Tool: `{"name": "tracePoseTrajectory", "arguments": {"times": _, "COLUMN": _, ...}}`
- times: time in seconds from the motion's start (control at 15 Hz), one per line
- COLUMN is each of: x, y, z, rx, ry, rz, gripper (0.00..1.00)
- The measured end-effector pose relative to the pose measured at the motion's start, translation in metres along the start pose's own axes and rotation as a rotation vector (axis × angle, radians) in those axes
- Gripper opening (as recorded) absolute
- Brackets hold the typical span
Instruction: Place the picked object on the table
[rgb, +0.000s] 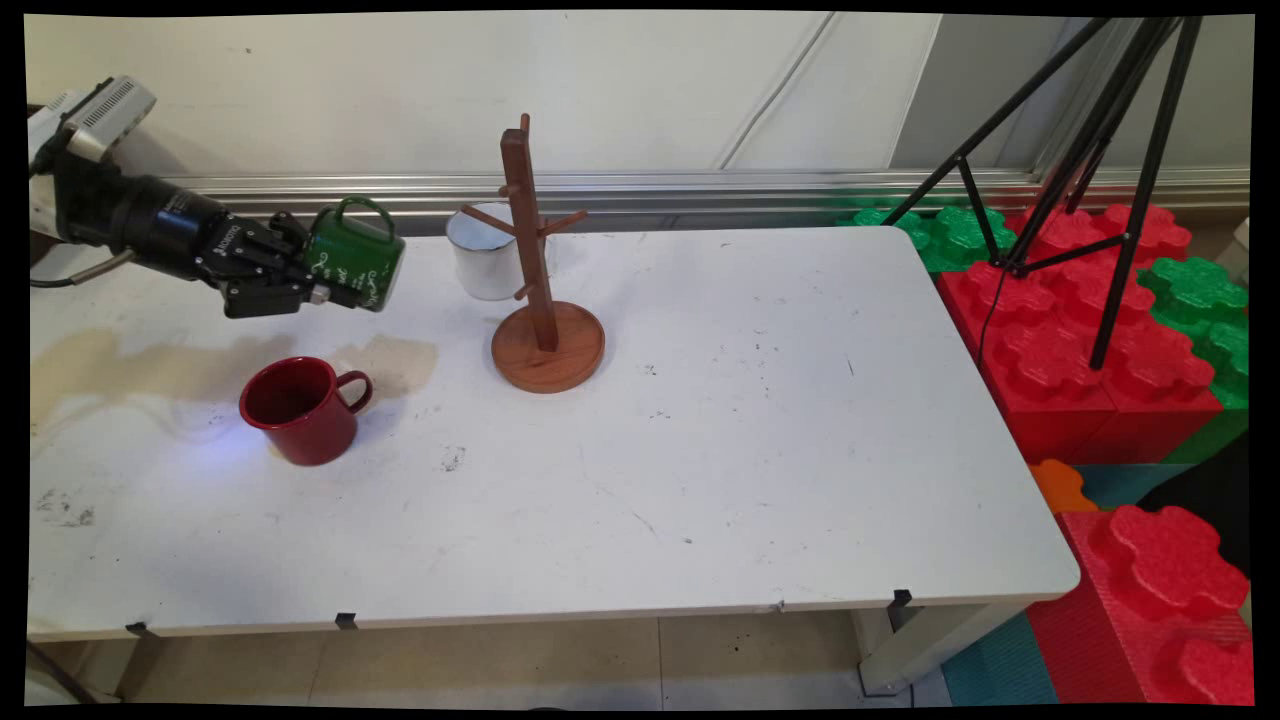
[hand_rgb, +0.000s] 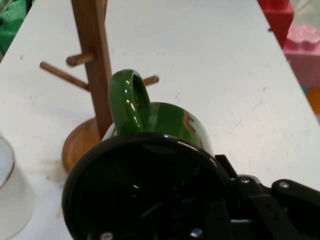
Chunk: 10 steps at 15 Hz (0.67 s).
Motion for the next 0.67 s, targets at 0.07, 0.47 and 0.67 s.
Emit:
{"name": "tracePoseTrajectory", "arguments": {"times": 0.07, "x": -0.002, "y": -0.003, "z": -0.003, "rx": 0.006, "ry": -0.016, "rz": 0.011, "gripper": 0.0}}
{"name": "tracePoseTrajectory", "arguments": {"times": 0.47, "x": -0.016, "y": -0.02, "z": -0.019, "rx": 0.056, "ry": -0.13, "rz": 0.071, "gripper": 0.0}}
{"name": "tracePoseTrajectory", "arguments": {"times": 0.67, "x": -0.023, "y": -0.028, "z": -0.024, "rx": 0.073, "ry": -0.182, "rz": 0.099, "gripper": 0.0}}
